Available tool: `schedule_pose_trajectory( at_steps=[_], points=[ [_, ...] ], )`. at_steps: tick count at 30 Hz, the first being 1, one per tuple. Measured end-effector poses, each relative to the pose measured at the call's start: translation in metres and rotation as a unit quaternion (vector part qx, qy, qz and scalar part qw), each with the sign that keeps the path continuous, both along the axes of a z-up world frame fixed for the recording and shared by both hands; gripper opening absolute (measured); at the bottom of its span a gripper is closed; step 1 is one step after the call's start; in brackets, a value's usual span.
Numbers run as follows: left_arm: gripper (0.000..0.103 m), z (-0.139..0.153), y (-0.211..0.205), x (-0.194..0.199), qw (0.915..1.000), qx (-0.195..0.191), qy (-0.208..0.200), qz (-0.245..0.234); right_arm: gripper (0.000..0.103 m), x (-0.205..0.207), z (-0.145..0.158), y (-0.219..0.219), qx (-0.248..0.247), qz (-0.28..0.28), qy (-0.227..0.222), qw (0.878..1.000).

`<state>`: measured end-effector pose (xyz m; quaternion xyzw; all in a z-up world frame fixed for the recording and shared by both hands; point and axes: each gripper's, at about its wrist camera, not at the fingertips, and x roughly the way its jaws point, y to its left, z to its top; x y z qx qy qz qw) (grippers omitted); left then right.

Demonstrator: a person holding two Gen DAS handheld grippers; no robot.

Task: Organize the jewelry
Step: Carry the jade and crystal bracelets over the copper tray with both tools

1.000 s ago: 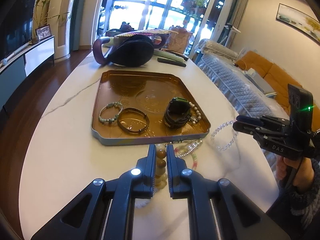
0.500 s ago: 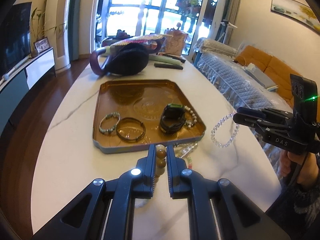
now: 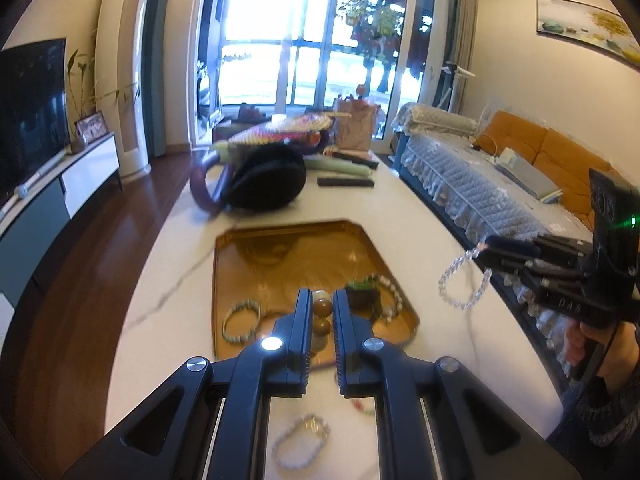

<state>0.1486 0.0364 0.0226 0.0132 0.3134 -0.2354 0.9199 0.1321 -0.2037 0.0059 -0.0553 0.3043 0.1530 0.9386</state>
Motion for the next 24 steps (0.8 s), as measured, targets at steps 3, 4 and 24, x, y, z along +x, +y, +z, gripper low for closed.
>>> schedule_pose_trajectory(
  at_steps=[3,4,24],
  points=[
    [0.01,0.011,-0.005,0.007,0.9999,-0.002,-0.015,-0.003,0.024,0.006,0.004,0.006,-0.005,0.008,-0.008,1.0],
    [0.011,0.014,-0.007,0.012,0.9998,-0.006,-0.02,-0.004,0.024,0.01,0.006,0.009,-0.007,0.012,-0.011,1.0],
    [0.011,-0.043,-0.031,0.121,0.9982,-0.041,0.039,0.018,0.024,0.101,-0.019,0.049,-0.032,0.033,-0.031,0.998]
  ],
)
